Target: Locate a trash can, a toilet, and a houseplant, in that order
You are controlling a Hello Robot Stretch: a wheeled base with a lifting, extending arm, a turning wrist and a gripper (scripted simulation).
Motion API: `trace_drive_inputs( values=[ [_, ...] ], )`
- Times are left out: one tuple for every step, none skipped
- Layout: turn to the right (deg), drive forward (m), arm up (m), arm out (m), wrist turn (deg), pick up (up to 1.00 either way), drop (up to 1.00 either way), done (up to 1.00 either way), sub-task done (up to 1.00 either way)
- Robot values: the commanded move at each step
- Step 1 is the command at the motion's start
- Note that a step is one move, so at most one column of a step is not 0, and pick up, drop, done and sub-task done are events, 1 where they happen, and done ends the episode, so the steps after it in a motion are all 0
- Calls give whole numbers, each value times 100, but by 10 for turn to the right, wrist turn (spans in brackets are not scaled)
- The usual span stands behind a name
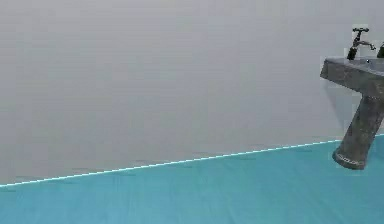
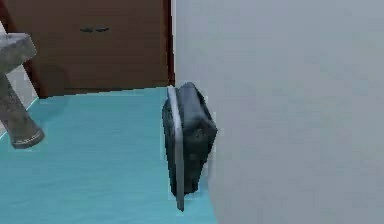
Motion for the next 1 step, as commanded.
trace_drive_inputs(
  values=[
    [-450, 0, 0, 0, 0, 0, 0, 0, 0]
  ],
)
